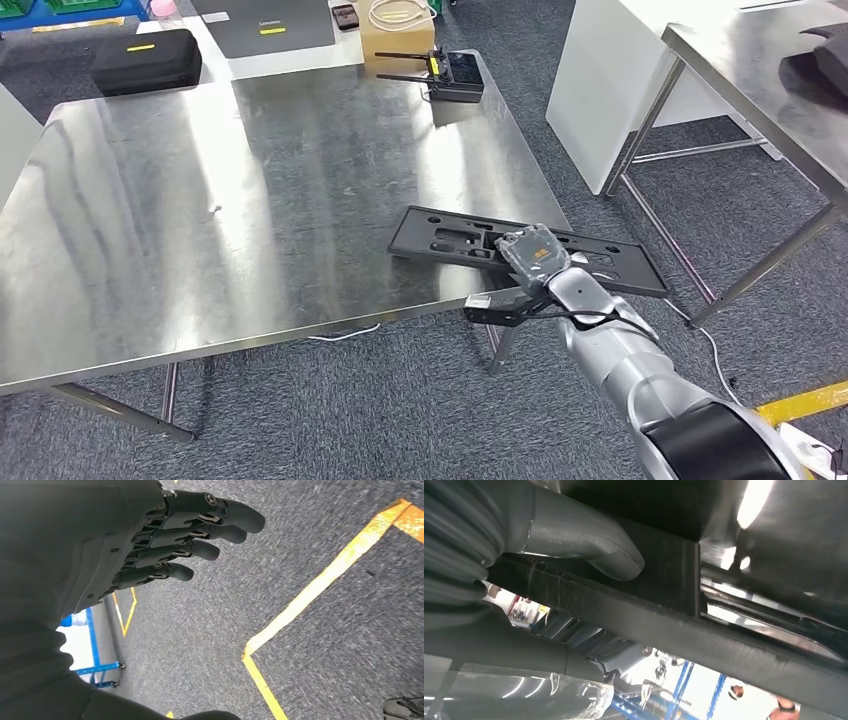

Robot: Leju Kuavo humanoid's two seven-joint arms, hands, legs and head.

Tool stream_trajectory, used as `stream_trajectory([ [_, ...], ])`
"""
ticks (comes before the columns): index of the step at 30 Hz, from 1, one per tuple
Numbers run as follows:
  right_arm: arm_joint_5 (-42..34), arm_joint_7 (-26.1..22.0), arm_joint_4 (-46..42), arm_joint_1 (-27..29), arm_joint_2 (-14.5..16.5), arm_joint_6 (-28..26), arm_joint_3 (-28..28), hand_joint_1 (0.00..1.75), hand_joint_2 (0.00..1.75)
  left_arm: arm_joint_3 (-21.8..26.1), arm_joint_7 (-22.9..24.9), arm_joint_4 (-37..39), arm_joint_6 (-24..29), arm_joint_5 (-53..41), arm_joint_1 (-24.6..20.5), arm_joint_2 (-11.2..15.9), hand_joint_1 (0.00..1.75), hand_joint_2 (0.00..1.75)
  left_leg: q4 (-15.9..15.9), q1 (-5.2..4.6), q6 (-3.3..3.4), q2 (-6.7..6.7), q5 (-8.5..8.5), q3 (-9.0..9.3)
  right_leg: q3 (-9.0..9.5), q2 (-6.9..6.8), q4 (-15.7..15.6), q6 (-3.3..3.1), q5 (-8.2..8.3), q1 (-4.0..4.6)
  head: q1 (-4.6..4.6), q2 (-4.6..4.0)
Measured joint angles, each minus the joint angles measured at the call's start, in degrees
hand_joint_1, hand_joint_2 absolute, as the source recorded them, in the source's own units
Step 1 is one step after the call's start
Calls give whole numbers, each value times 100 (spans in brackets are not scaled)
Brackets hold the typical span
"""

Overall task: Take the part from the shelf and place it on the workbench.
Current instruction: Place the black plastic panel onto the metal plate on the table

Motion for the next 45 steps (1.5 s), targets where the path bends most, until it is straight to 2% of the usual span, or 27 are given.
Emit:
stream_trajectory([
  [1,19,13,27,2,32,0,21,175,175,5,-2,-1,21,0,4,4,0,175,-210,21,-9,11,160,95,14,11,0,4,-7,-1,0,0],
  [3,14,11,66,-7,88,14,46,175,175,11,-19,-1,67,3,2,17,0,175,-1059,45,4,32,559,521,53,34,0,24,-25,5,-1,0],
  [4,5,-2,80,-15,110,31,50,175,175,13,-39,-1,83,7,-2,23,0,175,-1410,38,25,36,679,699,64,43,-1,45,-37,20,2,0],
  [5,-5,-18,94,-23,128,46,51,175,175,15,-65,-1,93,11,-5,27,0,175,-1619,23,52,36,727,807,68,48,-2,69,-46,34,0,0],
  [6,-10,-33,110,-30,143,62,52,175,175,17,-90,-1,99,15,-7,29,0,175,-1681,1,85,34,714,837,70,51,-8,100,-51,43,3,0],
  [7,-11,-45,123,-36,154,72,53,175,175,21,-108,-1,106,17,-7,30,0,175,-1686,-17,117,27,724,842,69,53,-20,133,-52,50,0,0],
  [11,-17,-65,172,-59,170,90,55,175,175,39,-122,-1,124,17,-6,21,0,175,-1743,-65,90,7,784,853,89,43,-41,102,-52,99,34,0],
  [15,-129,-77,208,-60,194,110,45,175,175,66,-128,-1,147,44,-4,20,0,175,-1740,-143,181,-8,782,842,82,37,-60,167,-35,58,37,0],
  [21,-651,-218,231,-159,190,143,-265,175,175,177,-96,-1,166,141,-4,20,0,175,-1739,-183,229,-8,802,826,69,36,-70,233,-8,20,35,0],
  [26,-775,-396,227,-580,-53,142,-628,175,175,297,-110,-1,179,233,4,18,0,175,-1738,-190,271,-21,833,781,34,2,-70,260,10,15,35,0],
  [31,-890,-398,219,-786,-231,22,-852,175,175,441,-273,-1,193,417,12,11,0,175,-1737,-190,274,-21,836,776,28,-3,-70,273,19,16,33,0],
  [34,-1121,-468,214,-898,-407,133,-1061,175,175,529,-426,1,192,468,15,-13,0,175,-1736,-188,279,-33,841,772,24,-15,-70,273,19,17,33,0],
  [40,-1074,-300,215,-910,-786,206,-1285,175,175,567,-457,2,132,377,24,-26,0,175,-1736,-188,283,-53,844,751,13,-30,-69,273,19,18,33,0],
  [45,-860,-200,216,-906,-890,286,-1341,175,175,571,-456,2,131,325,22,-26,0,175,-1736,-187,284,-50,844,749,9,-27,-69,274,19,19,33,0],
])
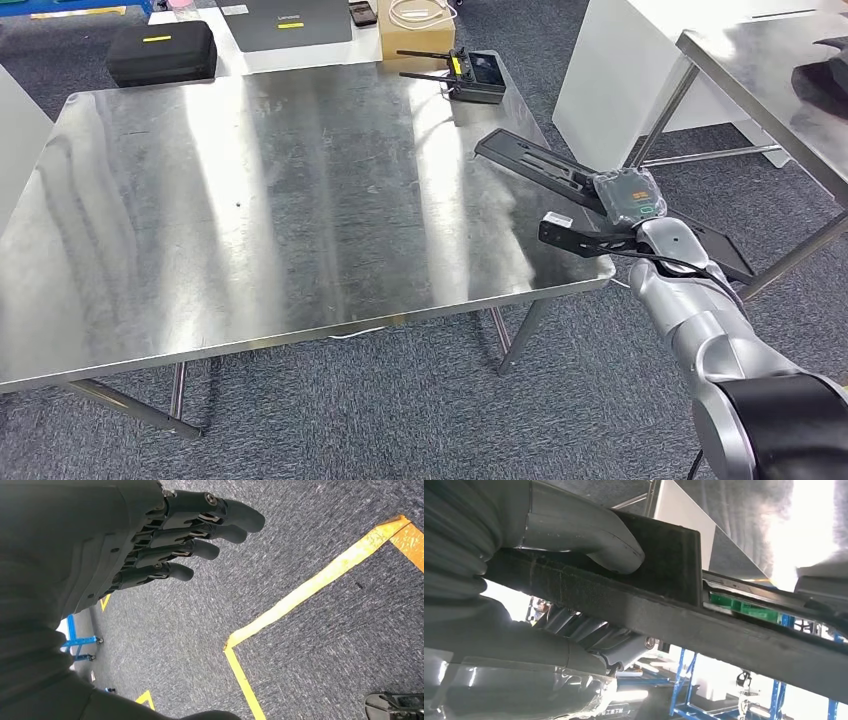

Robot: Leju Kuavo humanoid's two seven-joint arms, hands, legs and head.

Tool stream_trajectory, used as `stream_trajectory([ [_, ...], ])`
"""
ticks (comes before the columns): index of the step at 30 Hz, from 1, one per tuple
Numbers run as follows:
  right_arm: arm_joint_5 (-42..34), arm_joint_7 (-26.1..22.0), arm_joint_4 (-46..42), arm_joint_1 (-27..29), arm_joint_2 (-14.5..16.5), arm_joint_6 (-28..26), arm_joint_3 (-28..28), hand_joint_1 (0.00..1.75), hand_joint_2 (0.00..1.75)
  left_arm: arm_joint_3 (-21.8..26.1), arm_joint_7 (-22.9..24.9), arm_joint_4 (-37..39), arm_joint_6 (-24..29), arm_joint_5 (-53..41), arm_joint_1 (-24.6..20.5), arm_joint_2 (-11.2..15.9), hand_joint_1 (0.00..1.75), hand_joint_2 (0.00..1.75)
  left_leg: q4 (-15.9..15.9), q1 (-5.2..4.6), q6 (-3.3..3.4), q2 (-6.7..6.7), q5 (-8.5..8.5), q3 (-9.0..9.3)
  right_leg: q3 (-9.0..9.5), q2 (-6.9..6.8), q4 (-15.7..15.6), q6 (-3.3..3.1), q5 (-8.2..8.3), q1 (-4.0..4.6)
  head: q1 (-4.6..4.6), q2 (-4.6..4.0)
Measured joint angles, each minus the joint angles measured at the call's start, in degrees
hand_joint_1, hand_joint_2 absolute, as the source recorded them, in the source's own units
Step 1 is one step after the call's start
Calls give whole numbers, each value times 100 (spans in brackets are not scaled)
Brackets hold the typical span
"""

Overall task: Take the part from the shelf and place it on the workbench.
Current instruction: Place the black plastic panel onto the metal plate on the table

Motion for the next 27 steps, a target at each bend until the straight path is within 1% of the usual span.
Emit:
stream_trajectory([
  [5,677,285,9,-121,12,24,137,175,175,-1,22,0,-14,-98,-2,4,0,175,0,3,0,-1,2,-4,-2,-2,5,0,0,2,0,0],
  [9,1081,576,32,-274,139,-3,335,175,175,-10,51,0,-45,-164,-16,7,0,175,0,4,-2,1,4,-4,-4,2,7,0,0,3,0,0],
  [16,1297,826,77,-563,406,125,481,175,175,-9,146,0,45,-148,-36,4,0,175,0,5,-1,-8,10,-7,-7,-7,8,-1,0,3,1,0],
  [23,1493,828,121,-806,525,-122,508,175,175,-9,51,0,60,-187,-37,4,0,175,0,3,0,-7,12,-10,-7,-7,7,-1,0,1,1,0],
  [27,1501,828,152,-852,613,-148,538,175,175,-9,43,0,69,-185,-37,7,0,175,0,4,0,-8,12,-10,-8,-8,7,-1,0,2,0,0],
])
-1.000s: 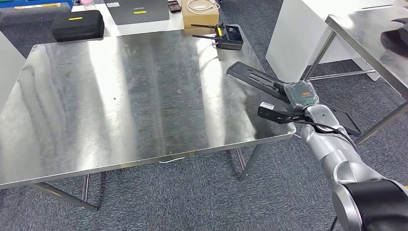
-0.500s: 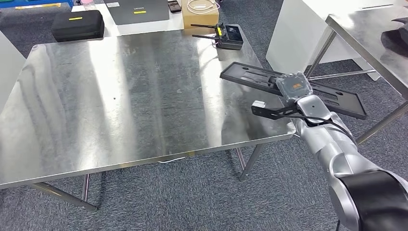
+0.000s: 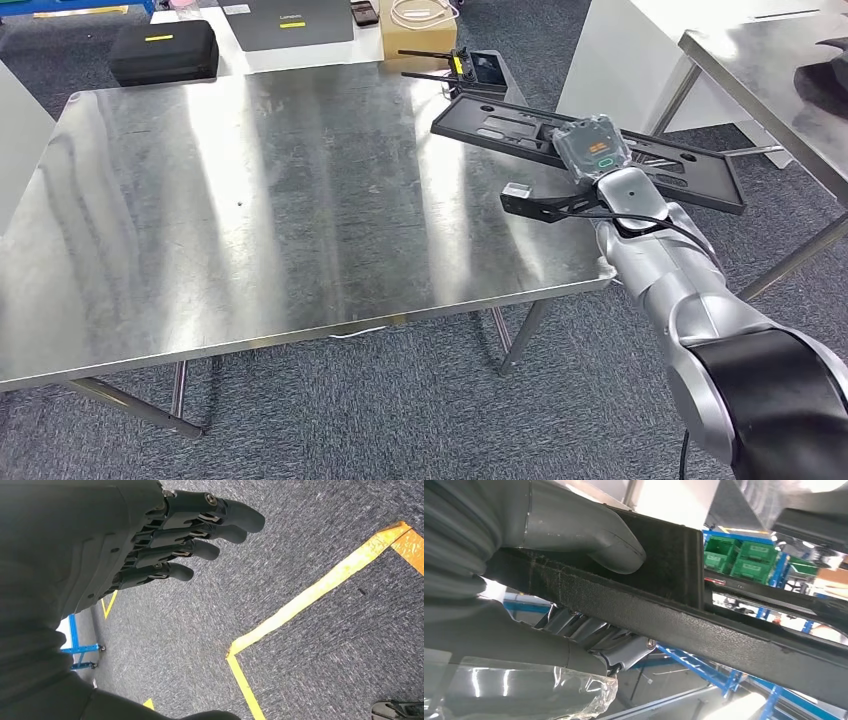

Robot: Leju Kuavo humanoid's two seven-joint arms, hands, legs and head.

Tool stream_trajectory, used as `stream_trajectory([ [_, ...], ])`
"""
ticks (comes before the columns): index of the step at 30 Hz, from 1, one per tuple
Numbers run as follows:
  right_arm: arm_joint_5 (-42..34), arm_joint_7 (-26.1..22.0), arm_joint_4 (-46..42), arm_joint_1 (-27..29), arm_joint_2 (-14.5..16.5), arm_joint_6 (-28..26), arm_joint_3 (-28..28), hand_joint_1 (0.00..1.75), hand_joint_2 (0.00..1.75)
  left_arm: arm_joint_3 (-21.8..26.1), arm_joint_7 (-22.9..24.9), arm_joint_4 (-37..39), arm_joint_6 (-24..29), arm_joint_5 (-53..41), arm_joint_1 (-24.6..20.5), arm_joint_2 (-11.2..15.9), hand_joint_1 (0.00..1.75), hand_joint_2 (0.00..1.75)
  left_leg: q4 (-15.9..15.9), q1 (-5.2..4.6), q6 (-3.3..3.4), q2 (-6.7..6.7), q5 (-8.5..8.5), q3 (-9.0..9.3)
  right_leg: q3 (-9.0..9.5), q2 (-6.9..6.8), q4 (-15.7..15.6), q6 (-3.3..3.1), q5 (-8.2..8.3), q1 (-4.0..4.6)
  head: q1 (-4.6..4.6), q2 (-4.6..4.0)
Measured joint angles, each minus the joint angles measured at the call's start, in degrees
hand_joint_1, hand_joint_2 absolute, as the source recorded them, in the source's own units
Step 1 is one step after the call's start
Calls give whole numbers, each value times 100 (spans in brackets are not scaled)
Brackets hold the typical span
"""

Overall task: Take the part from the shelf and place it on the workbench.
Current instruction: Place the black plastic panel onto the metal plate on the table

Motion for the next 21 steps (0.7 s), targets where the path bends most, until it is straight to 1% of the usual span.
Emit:
stream_trajectory([
  [4,10,-17,28,-26,71,-28,21,175,175,0,-6,0,2,4,0,0,0,175,0,1,0,0,0,0,0,0,1,0,0,1,0,0],
  [8,-2,-89,61,-38,164,-213,30,175,175,1,-15,0,33,9,-3,7,0,175,0,1,0,4,1,0,-1,3,1,0,0,1,1,0],
  [13,-43,-127,88,28,391,-496,18,175,175,2,-15,-1,117,27,-21,38,0,175,0,3,0,5,1,1,-4,4,1,0,0,1,0,1],
  [21,-67,-151,103,123,728,-576,-33,175,175,21,-1,-1,213,115,-35,56,0,175,0,4,-1,4,1,-1,-4,4,2,-1,0,1,1,0],
])
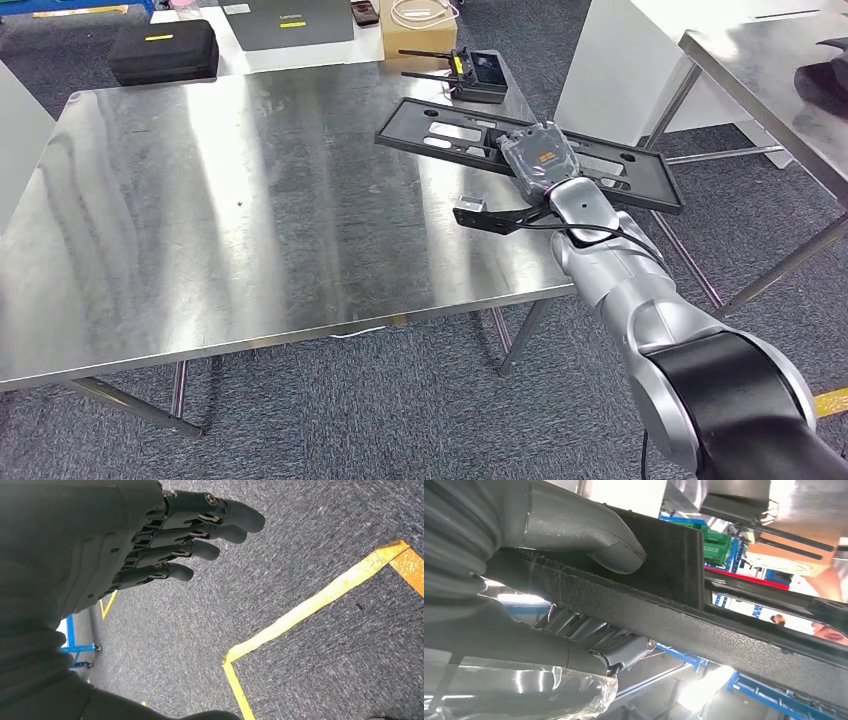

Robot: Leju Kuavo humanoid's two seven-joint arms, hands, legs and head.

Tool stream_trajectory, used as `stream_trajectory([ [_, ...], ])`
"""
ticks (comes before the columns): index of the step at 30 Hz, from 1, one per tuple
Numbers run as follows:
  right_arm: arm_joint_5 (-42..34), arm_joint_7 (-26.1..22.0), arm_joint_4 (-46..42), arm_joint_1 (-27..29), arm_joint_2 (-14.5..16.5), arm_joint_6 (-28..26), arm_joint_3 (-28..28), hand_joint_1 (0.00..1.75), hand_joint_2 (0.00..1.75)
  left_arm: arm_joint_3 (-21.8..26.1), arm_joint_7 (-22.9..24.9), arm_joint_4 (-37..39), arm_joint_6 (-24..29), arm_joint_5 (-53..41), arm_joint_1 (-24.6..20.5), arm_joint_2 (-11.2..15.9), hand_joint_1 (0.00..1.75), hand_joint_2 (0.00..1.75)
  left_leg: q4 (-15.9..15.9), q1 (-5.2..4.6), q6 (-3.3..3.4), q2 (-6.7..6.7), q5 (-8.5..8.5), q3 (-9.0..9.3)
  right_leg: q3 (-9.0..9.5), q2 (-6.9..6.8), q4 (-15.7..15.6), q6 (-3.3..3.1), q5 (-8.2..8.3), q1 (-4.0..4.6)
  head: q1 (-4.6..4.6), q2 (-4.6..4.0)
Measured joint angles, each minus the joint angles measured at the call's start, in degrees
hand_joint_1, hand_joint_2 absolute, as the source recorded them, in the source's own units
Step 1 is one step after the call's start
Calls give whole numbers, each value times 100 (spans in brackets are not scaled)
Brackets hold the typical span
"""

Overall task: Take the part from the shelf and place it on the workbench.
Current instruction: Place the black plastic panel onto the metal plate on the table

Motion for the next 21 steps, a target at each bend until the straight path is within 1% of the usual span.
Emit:
stream_trajectory([
  [5,-241,-173,0,6,339,-160,-243,175,175,54,138,0,33,64,-26,22,0,175,0,-1,-1,10,0,0,-4,12,1,-1,1,0,0,0],
  [12,-254,-406,-3,-59,817,-230,-492,175,175,119,217,1,64,110,-47,25,0,175,0,4,-3,8,2,-1,-4,10,3,-1,1,2,1,0],
  [17,16,-443,-21,-175,1090,-431,-377,175,175,155,353,1,80,123,-54,23,0,175,0,4,-3,7,2,0,-6,9,3,-2,0,2,1,0],
  [21,26,-434,-22,-224,1197,-443,-297,175,175,179,395,1,81,122,-53,22,0,175,-1,4,-4,3,2,-1,-4,7,3,-2,0,2,1,0],
])
